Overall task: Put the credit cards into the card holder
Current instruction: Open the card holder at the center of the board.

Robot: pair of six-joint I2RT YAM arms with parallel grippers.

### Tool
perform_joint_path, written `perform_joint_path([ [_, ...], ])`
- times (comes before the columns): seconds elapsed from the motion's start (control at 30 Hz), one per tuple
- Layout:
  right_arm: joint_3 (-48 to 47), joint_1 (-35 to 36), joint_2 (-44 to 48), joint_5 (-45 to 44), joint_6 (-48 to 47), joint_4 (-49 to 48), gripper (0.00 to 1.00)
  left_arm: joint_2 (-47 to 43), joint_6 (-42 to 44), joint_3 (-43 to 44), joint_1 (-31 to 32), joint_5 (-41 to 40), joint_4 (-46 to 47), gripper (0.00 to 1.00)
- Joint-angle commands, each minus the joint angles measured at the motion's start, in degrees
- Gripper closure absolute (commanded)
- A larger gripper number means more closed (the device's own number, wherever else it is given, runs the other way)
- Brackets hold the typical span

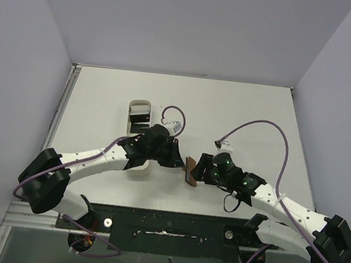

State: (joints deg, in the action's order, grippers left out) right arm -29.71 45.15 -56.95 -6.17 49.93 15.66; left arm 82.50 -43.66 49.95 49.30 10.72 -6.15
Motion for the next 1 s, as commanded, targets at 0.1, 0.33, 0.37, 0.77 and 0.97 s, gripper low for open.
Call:
perform_joint_path([
  [0.1, -1.83, 1.39, -2.94, 1.04, 1.37, -5.28, 0.46, -3.16, -1.49, -0.4, -0.17, 1.43, 4.28, 1.0],
  [0.33, -2.72, 1.59, -5.32, 1.58, 0.75, -6.03, 0.47, -3.53, -1.58, -1.33, -0.17, 1.14, 4.43, 1.0],
  [0.37, -2.92, 1.61, -5.68, 1.91, 0.66, -6.23, 0.46, -3.61, -1.6, -1.35, -0.19, 1.27, 4.48, 1.0],
  [0.77, -4.36, 2.15, -6.69, 1.73, -0.16, -4.98, 0.4, -3.62, -0.94, -1.08, -0.17, 0.62, 3.67, 1.0],
  [0.97, -5.34, 2.3, -7.8, -3.1, -0.3, -0.92, 0.53, -3.68, -0.75, -1.13, -0.21, 0.51, 3.71, 1.0],
])
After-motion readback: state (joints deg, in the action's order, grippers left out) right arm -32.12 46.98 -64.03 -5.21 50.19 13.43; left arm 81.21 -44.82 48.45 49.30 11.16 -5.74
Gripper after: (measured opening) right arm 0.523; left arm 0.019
